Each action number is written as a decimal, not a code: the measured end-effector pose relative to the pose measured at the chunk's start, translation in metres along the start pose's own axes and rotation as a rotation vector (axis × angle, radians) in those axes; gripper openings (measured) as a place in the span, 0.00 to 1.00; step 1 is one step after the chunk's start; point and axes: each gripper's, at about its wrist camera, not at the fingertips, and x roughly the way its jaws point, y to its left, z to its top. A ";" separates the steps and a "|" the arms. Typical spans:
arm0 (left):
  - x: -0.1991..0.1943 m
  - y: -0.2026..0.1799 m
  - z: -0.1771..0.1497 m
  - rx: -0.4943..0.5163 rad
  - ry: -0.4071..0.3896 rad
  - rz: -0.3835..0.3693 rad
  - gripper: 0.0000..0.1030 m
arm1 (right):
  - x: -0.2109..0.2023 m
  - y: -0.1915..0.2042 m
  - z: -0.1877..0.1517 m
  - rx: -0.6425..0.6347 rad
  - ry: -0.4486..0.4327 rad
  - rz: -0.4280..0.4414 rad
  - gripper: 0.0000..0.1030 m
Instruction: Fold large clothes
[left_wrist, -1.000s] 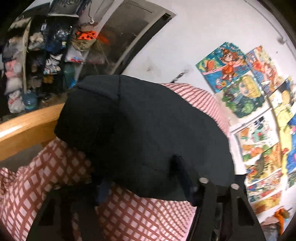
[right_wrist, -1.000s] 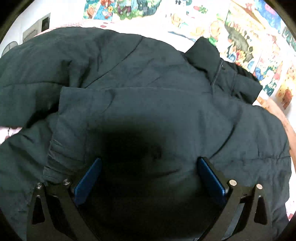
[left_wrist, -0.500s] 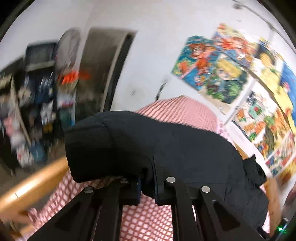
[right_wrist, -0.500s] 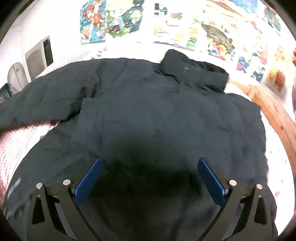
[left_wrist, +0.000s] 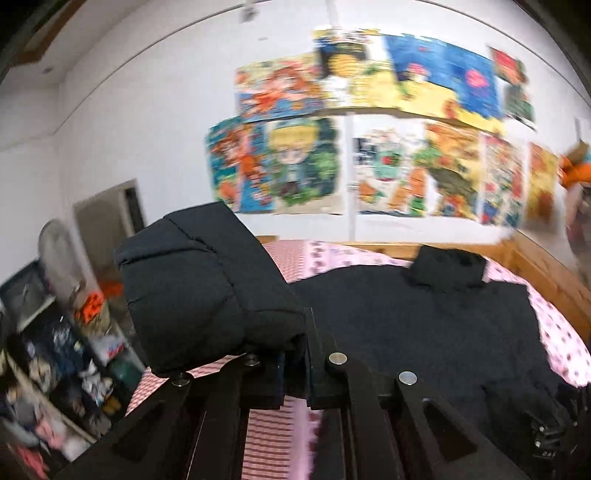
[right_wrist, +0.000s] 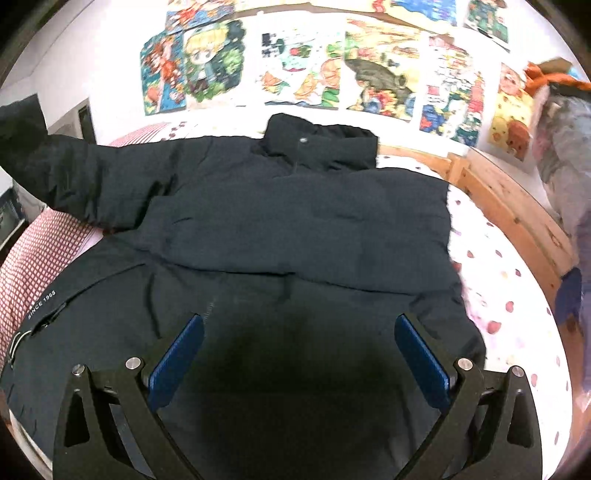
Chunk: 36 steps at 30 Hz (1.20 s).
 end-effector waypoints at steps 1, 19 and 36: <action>-0.004 -0.011 0.002 0.017 0.000 -0.023 0.07 | -0.002 -0.004 -0.002 0.008 -0.001 -0.004 0.98; -0.012 -0.165 -0.070 0.205 0.161 -0.567 0.08 | 0.001 -0.074 -0.030 0.174 0.029 -0.077 0.99; 0.037 -0.134 -0.134 -0.036 0.525 -0.694 0.88 | 0.016 -0.083 -0.029 0.364 0.015 0.138 0.99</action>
